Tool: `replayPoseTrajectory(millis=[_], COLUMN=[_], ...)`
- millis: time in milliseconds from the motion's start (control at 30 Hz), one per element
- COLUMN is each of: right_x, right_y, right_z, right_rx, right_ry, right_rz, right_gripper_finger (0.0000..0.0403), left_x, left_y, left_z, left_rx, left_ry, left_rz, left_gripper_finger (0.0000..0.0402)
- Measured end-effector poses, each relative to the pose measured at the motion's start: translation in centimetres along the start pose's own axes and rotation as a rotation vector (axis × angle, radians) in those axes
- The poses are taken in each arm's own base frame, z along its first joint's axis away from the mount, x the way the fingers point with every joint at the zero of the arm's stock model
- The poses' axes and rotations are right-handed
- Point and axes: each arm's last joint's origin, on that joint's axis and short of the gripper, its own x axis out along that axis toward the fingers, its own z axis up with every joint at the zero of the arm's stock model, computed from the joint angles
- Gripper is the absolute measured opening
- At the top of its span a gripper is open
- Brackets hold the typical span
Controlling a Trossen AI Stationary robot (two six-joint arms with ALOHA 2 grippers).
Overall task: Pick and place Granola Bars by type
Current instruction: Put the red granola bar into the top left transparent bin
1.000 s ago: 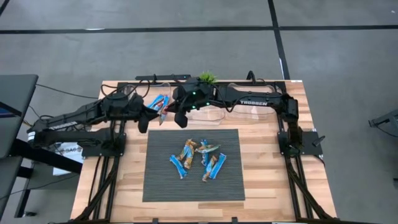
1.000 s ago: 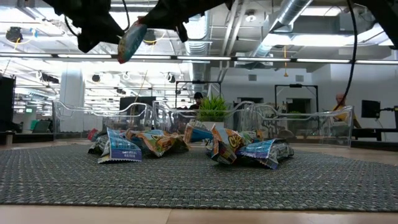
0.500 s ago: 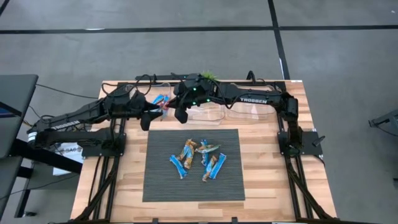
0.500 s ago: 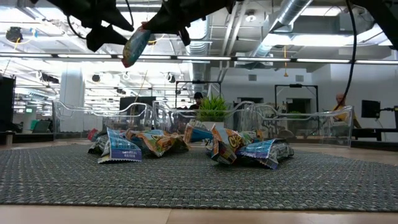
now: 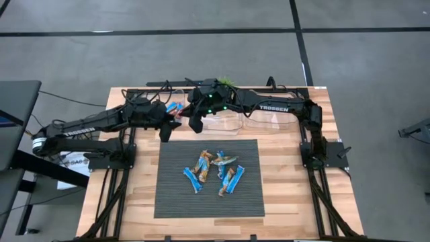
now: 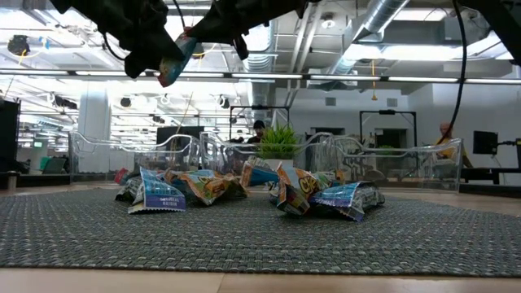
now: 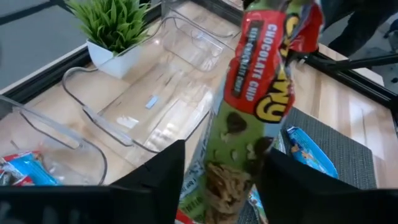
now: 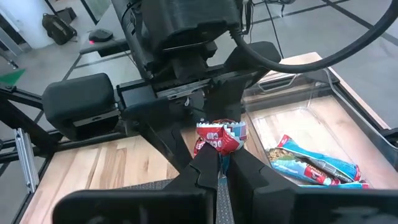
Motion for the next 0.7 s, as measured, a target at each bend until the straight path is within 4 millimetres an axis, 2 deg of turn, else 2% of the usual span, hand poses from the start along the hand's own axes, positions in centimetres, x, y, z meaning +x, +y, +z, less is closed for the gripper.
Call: replayPoseTrajectory(millis=[233,333,433,700], right_x=[0.0,0.0,-0.1,-0.7], right_y=[0.0,-0.2,-0.4,-1.2], right_z=[0.0,0.0,0.0,-0.5], right_rx=[0.000,0.001,-0.002,0.004], right_ry=[-0.001,-0.001,-0.002,0.081], right_rz=[-0.005,-0.009,-0.014,-0.041], right_gripper_finger=[0.0021,0.0033,0.0050,0.0128], left_x=[-0.1,-0.1,-0.1,-0.1], left_y=[0.0,0.0,0.1,0.6], left_z=[0.0,0.0,0.1,-0.1], left_rx=[0.017,0.018,0.019,0.013], left_ry=[-0.010,-0.010,-0.017,-0.036], left_rz=[0.016,0.019,0.039,0.192], left_gripper_finger=[0.0066,0.0036,0.0028,0.0051])
